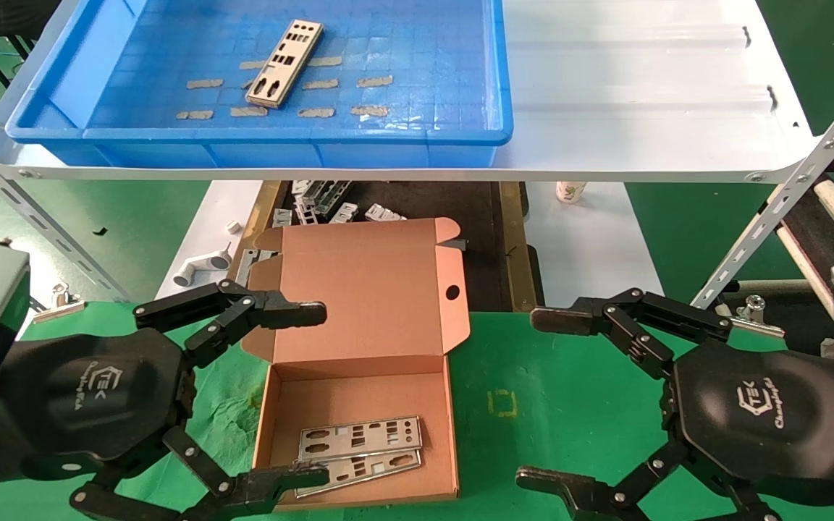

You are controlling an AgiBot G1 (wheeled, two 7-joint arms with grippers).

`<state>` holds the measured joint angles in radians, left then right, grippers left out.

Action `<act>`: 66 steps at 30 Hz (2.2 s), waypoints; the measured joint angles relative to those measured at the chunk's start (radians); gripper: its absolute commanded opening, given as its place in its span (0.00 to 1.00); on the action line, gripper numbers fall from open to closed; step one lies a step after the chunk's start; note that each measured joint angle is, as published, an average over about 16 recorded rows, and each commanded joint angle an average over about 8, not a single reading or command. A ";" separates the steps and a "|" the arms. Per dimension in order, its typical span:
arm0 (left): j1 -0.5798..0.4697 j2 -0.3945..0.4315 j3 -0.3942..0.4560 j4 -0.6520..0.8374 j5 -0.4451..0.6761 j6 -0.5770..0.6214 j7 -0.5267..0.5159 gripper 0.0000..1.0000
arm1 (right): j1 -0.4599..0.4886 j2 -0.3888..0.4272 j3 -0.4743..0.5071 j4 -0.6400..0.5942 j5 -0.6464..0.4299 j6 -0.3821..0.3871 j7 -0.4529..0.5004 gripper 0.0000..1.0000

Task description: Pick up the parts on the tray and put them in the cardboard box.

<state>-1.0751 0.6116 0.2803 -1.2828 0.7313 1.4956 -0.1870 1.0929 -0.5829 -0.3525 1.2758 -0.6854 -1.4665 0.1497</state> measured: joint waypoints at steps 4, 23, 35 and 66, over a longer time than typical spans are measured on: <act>0.000 0.000 0.000 0.000 0.000 0.000 0.000 1.00 | 0.000 0.000 0.000 0.000 0.000 0.000 0.000 1.00; 0.000 0.000 0.000 0.000 0.000 0.000 0.000 1.00 | 0.000 0.000 0.000 0.000 0.000 0.000 0.000 1.00; 0.000 0.000 0.000 0.000 0.000 0.000 0.000 1.00 | 0.000 0.000 0.000 0.000 0.000 0.000 0.000 1.00; 0.000 0.000 0.000 0.000 0.000 0.000 0.000 1.00 | 0.000 0.000 0.000 0.000 0.000 0.000 0.000 1.00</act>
<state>-1.0751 0.6116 0.2803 -1.2828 0.7313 1.4956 -0.1870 1.0929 -0.5829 -0.3525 1.2758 -0.6854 -1.4665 0.1497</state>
